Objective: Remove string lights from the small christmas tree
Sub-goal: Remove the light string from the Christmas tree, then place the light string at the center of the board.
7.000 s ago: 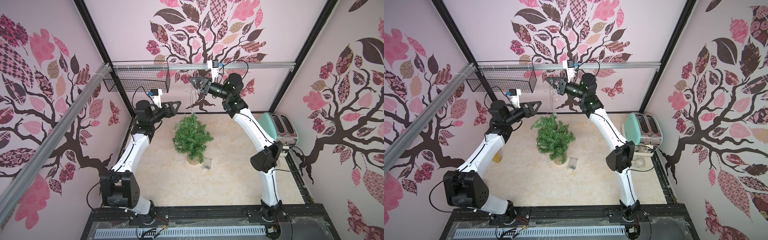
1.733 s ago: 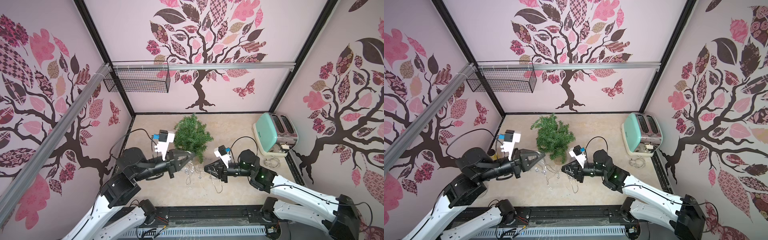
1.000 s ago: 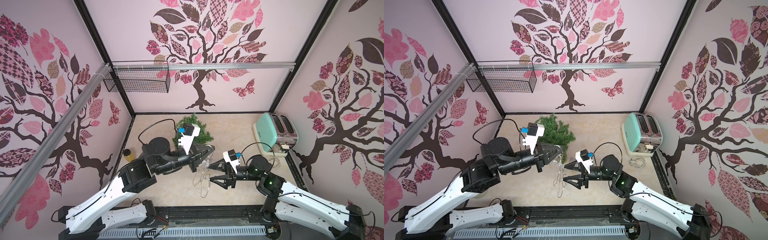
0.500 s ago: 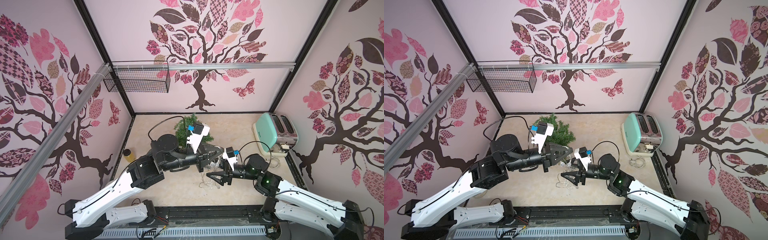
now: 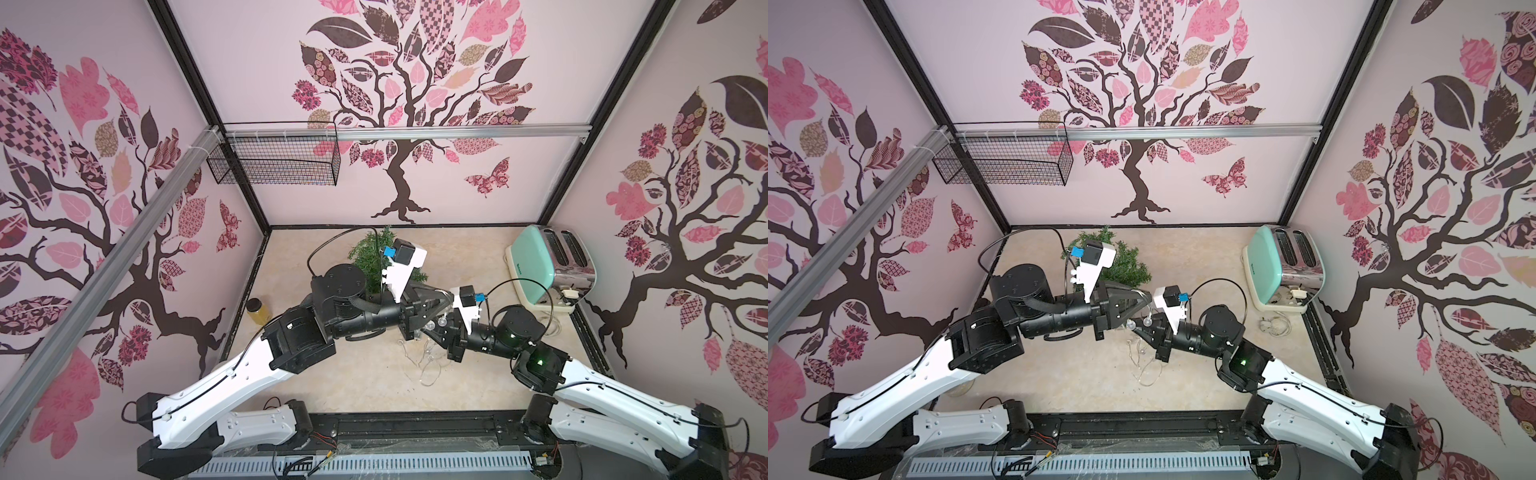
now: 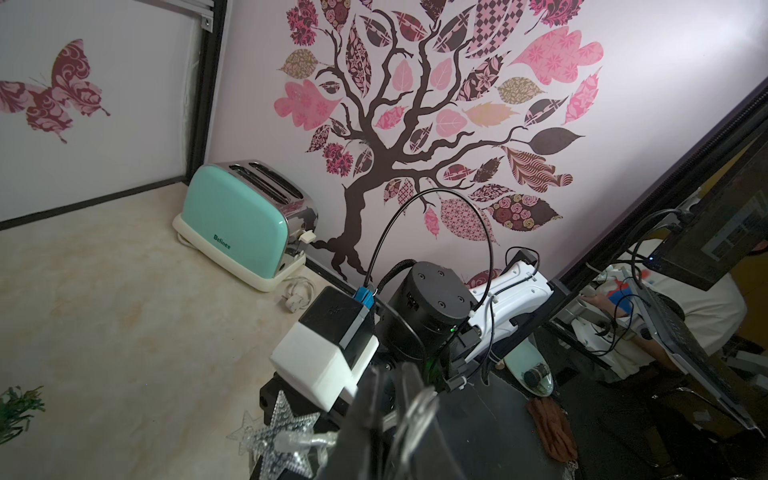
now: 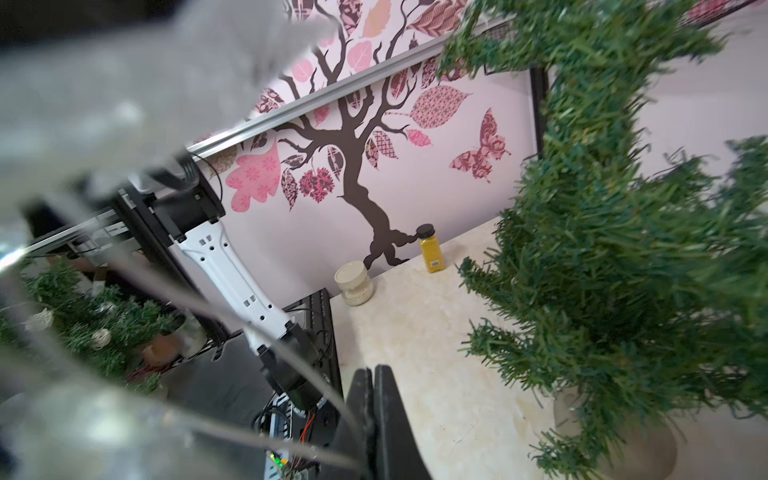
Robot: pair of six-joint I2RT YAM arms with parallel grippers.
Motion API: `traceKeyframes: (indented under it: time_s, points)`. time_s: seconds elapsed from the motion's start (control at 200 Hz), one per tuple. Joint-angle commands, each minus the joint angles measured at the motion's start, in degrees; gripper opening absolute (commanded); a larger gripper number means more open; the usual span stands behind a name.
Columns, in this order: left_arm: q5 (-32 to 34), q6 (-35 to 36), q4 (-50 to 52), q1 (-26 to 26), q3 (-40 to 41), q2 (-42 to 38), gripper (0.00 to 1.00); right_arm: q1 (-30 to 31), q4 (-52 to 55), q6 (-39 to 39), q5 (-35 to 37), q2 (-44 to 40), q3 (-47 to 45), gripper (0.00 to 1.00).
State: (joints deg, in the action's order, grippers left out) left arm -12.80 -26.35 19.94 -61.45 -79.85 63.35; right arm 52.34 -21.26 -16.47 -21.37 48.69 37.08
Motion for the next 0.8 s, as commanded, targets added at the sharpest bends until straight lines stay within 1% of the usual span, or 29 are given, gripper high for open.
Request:
traceKeyframes:
  time_s: [0.0,0.03,0.13,0.16,0.295,0.3,0.315,0.33,0.465,0.595,0.795]
  points:
    - [1.98,0.29,0.67,-0.16,-1.24,-0.63,0.34,0.17,2.17,1.61,6.23,-1.11,5.51,0.0]
    - [2.49,0.29,0.79,-0.09,-1.2,-0.86,0.4,0.14,2.74,2.12,7.16,-0.93,6.39,0.0]
    - [3.69,0.48,1.27,-0.16,-1.4,-1.63,0.66,-0.02,4.83,3.8,10.84,-0.5,9.24,0.0]
    - [3.95,0.63,1.24,-0.15,-1.3,-1.89,0.7,-0.08,5.14,4.22,11.68,-0.43,9.92,0.0]
    - [5.74,0.93,1.81,-0.16,-1.29,-3.36,0.8,-1.93,5.06,4.38,13.59,0.52,12.43,0.0]
    - [5.8,0.98,1.92,-0.12,-1.28,-3.43,0.81,-2.04,5.07,4.36,13.65,0.52,12.51,0.0]
    - [6.02,0.95,1.99,-0.13,-1.3,-3.68,0.88,-2.23,5.02,4.31,13.83,0.54,12.76,0.0]
    - [6.31,0.96,2.02,-0.14,-1.27,-3.94,0.91,-2.48,5.0,4.33,13.95,0.54,13.03,0.0]
    - [9.17,1.6,2.81,-0.16,-0.68,-6.55,0.98,-3.53,5.98,5.23,16.31,-0.37,15.24,0.0]
    - [11.83,2.69,3.88,-0.12,0.26,-9.1,0.98,-3.71,7.26,6.49,20.29,-1.79,16.76,0.0]
    - [17.28,4.0,5.93,-0.12,2.31,-13.51,0.98,-4.08,8.34,8.01,23.06,-2.46,20.01,0.0]
